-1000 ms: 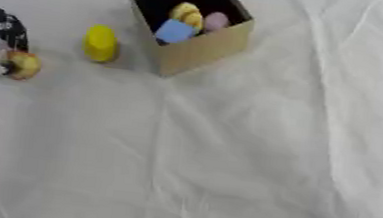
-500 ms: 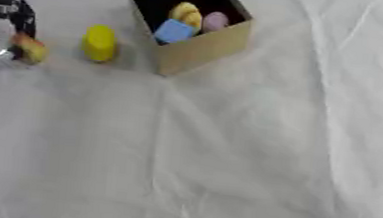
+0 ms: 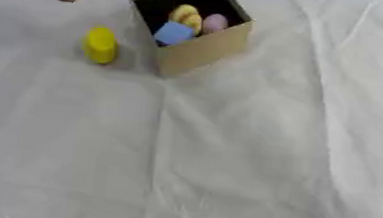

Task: Pick up objects on the table and place them in the box.

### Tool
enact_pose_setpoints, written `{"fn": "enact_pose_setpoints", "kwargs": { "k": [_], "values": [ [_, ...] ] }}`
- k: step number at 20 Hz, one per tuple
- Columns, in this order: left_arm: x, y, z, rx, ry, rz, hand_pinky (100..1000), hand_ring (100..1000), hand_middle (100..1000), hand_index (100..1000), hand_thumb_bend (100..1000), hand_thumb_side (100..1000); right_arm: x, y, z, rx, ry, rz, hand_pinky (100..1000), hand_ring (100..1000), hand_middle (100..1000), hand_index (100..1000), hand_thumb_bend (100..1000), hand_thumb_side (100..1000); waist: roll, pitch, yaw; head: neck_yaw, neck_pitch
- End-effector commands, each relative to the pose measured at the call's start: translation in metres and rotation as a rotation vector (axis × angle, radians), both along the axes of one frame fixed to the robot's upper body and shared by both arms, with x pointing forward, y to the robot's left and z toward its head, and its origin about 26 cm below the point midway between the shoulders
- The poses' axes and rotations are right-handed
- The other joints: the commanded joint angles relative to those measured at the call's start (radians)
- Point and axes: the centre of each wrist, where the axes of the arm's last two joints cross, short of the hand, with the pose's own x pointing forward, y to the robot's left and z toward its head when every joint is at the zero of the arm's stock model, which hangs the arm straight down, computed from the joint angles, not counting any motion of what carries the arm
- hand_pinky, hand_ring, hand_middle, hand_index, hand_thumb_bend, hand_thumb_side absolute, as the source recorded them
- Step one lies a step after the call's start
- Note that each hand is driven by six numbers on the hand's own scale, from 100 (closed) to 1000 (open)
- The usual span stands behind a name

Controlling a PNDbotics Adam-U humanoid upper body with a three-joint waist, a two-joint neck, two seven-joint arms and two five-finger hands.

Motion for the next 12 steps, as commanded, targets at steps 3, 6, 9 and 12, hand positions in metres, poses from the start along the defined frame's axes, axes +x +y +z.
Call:
{"fn": "enact_pose_setpoints", "kwargs": {
  "k": [3,6,9,12],
  "values": [
    [0.002,-0.041,0.015,-0.084,-0.044,-0.06,713,581,538,590,100,100,-0.007,0.005,0.0,0.058,0.021,0.051,879,787,646,796,100,505,0.002,-0.027,-0.016,0.024,-0.02],
    [0.007,-0.056,0.012,-0.101,-0.051,-0.064,713,581,537,590,100,100,-0.012,0.007,-0.007,0.111,0.06,0.087,880,785,643,796,100,517,0.005,-0.024,-0.026,0.029,-0.023],
    [0.013,-0.065,0.006,-0.116,-0.049,-0.052,713,584,541,594,100,100,-0.019,0.007,-0.011,0.17,0.082,0.118,879,783,640,793,100,528,0.008,-0.019,-0.035,0.036,-0.027],
    [0.021,-0.069,-0.002,-0.103,-0.038,-0.022,743,642,606,688,222,153,-0.027,0.007,-0.012,0.19,0.087,0.135,879,781,636,790,100,535,0.009,-0.016,-0.043,0.042,-0.03]
  ]
}}
